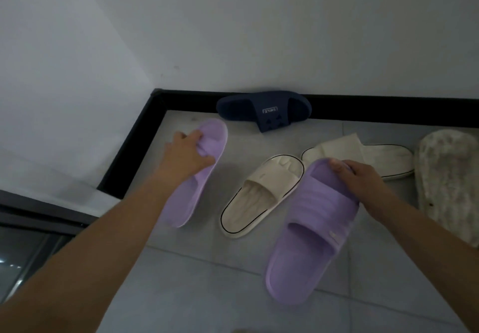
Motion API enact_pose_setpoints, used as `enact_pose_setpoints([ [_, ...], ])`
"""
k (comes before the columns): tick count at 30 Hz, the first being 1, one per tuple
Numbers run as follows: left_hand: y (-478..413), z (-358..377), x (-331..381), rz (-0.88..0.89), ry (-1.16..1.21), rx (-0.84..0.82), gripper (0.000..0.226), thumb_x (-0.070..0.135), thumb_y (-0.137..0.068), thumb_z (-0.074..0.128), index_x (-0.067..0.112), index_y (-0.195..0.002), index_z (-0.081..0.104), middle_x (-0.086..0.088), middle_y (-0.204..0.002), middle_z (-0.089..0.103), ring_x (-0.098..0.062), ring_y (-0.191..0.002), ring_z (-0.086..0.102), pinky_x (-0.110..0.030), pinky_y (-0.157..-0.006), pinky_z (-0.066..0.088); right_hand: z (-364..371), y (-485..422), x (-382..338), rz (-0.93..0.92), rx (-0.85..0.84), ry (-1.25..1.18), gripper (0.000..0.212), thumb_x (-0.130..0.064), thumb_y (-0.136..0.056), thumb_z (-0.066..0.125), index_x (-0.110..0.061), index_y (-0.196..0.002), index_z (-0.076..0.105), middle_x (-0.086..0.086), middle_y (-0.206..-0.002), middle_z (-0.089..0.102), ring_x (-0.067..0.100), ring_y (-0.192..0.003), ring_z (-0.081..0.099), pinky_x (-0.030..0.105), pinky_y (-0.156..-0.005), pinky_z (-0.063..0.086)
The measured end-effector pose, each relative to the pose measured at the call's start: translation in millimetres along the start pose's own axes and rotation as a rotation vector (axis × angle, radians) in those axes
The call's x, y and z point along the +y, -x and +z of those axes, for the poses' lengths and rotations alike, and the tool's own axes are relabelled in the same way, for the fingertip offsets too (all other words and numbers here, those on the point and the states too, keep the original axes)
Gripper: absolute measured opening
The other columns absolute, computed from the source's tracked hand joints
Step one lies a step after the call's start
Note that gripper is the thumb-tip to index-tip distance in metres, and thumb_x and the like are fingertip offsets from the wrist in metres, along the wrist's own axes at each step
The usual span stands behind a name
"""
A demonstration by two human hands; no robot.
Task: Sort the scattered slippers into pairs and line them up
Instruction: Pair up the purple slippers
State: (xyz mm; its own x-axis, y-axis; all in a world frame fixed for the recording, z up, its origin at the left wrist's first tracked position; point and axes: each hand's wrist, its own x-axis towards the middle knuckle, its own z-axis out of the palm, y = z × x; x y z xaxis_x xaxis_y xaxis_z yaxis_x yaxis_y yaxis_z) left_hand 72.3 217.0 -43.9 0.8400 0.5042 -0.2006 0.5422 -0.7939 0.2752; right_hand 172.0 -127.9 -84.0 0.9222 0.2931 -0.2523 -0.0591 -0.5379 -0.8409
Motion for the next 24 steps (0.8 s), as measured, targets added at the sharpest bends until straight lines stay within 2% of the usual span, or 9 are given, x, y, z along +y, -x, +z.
enact_pose_setpoints([
  [2,1,-12,47,0.101,-0.010,0.038,0.069,0.043,-0.067,0.068,0.031,-0.130,0.042,-0.011,-0.121,0.043,-0.036,-0.101,0.052,-0.042,-0.094,0.045,-9,0,6,-0.006,-0.002,0.020,0.035,-0.037,-0.092,0.053,-0.006,-0.096,0.068,0.014,-0.089,0.064,0.024,-0.084,0.055,0.032,-0.075,0.042],
  [4,13,-15,96,0.201,-0.010,0.025,0.069,0.044,-0.065,0.068,0.031,-0.128,0.044,-0.010,-0.120,0.042,-0.035,-0.104,0.051,-0.040,-0.095,0.045,-17,1,11,0.004,-0.004,0.023,0.032,-0.038,-0.091,0.053,-0.009,-0.092,0.068,0.014,-0.086,0.063,0.024,-0.078,0.054,0.032,-0.071,0.043],
  [7,47,2,156,0.312,-0.033,-0.106,0.068,0.049,-0.065,0.068,0.032,-0.127,0.043,-0.008,-0.117,0.040,-0.034,-0.102,0.048,-0.038,-0.090,0.045,-31,5,18,0.004,0.006,0.006,0.025,-0.036,-0.091,0.054,-0.017,-0.079,0.063,0.009,-0.078,0.060,0.018,-0.071,0.051,0.027,-0.062,0.039],
  [9,71,19,180,0.363,-0.062,-0.199,0.067,0.052,-0.066,0.067,0.032,-0.125,0.043,-0.007,-0.114,0.041,-0.035,-0.100,0.047,-0.037,-0.085,0.043,-43,11,25,-0.001,0.003,0.015,0.031,-0.035,-0.091,0.055,-0.020,-0.065,0.059,0.001,-0.065,0.057,0.012,-0.064,0.048,0.025,-0.057,0.037],
  [12,97,45,195,0.417,-0.111,-0.274,0.063,0.054,-0.068,0.065,0.029,-0.122,0.046,-0.008,-0.111,0.043,-0.035,-0.098,0.049,-0.034,-0.079,0.040,-64,29,44,0.069,-0.072,0.117,0.039,-0.039,-0.091,0.054,-0.025,-0.054,0.054,-0.010,-0.057,0.050,0.002,-0.056,0.043,0.019,-0.053,0.034],
  [16,121,84,204,0.486,-0.165,-0.389,0.058,0.052,-0.068,0.064,0.028,-0.119,0.046,-0.010,-0.110,0.045,-0.035,-0.097,0.053,-0.032,-0.071,0.035,-83,58,81,0.209,-0.173,0.169,0.040,-0.043,-0.089,0.055,-0.020,-0.056,0.056,-0.001,-0.062,0.056,0.011,-0.061,0.050,0.024,-0.058,0.039],
  [20,131,120,217,0.514,-0.214,-0.487,0.057,0.055,-0.073,0.061,0.027,-0.120,0.046,-0.012,-0.111,0.044,-0.037,-0.098,0.058,-0.030,-0.072,0.033,-88,75,110,0.262,-0.169,0.254,0.041,-0.047,-0.089,0.053,-0.017,-0.061,0.055,0.000,-0.066,0.056,0.010,-0.062,0.051,0.022,-0.056,0.035],
  [24,131,143,230,0.563,-0.306,-0.534,0.058,0.060,-0.074,0.058,0.030,-0.122,0.049,-0.012,-0.117,0.044,-0.036,-0.103,0.056,-0.031,-0.076,0.034,-75,81,129,0.231,-0.121,0.245,0.040,-0.040,-0.090,0.056,-0.016,-0.059,0.047,0.003,-0.062,0.049,0.018,-0.065,0.047,0.025,-0.054,0.028],
])
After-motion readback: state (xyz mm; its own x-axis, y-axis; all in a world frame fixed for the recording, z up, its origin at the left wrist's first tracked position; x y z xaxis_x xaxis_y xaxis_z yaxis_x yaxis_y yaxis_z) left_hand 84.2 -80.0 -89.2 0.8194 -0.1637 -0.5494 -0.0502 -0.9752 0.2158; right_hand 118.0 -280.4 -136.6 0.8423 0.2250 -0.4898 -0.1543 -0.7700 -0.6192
